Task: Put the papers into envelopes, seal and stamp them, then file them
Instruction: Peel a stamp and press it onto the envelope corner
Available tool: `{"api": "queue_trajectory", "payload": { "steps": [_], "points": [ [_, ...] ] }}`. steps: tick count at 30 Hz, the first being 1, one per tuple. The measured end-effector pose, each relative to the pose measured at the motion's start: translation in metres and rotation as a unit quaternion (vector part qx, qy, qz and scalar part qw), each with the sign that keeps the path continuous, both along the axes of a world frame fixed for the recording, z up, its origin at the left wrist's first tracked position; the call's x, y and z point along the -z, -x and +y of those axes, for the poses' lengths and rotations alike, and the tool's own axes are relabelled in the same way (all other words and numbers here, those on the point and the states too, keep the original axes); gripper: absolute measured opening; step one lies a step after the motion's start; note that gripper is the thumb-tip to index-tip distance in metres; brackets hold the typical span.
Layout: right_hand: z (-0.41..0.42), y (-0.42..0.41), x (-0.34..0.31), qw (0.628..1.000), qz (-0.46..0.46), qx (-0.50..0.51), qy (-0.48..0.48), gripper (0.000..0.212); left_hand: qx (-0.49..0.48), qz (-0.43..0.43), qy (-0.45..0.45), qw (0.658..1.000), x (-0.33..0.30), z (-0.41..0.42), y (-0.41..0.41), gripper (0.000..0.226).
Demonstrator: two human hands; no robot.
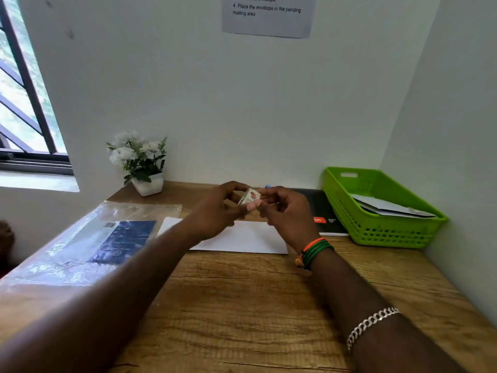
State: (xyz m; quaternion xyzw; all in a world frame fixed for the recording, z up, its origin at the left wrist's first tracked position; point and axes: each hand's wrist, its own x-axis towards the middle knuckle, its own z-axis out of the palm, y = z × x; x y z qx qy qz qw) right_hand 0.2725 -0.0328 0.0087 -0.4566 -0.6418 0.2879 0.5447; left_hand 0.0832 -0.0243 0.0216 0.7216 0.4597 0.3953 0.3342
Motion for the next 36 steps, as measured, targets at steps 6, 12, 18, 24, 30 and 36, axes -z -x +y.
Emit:
{"api": "queue_trajectory", "payload": {
  "steps": [6,12,18,24,30,36],
  "points": [
    [-0.001,0.002,0.002,1.000,-0.016,0.005,-0.015,0.023,0.003,-0.025,0.007,1.000,0.013,-0.001,0.002,0.058],
    [-0.002,0.004,0.001,0.999,-0.021,0.023,-0.014,0.013,-0.027,0.004,-0.041,0.999,0.016,-0.001,0.006,0.056],
    [-0.005,0.004,0.000,0.999,-0.024,0.016,-0.018,0.009,-0.044,0.021,-0.058,0.997,0.017,-0.002,0.005,0.056],
    [-0.003,0.003,0.000,0.999,-0.025,0.019,-0.009,0.004,-0.047,0.037,-0.070,0.996,0.017,-0.006,0.004,0.058],
    [-0.004,0.006,0.002,0.995,-0.084,0.004,-0.051,0.006,-0.049,0.023,-0.054,0.997,0.016,-0.004,0.004,0.047],
    [-0.008,0.008,-0.001,0.991,-0.103,-0.024,-0.084,0.005,-0.068,0.000,-0.035,0.997,0.014,0.000,0.009,0.045]
  ]
}}
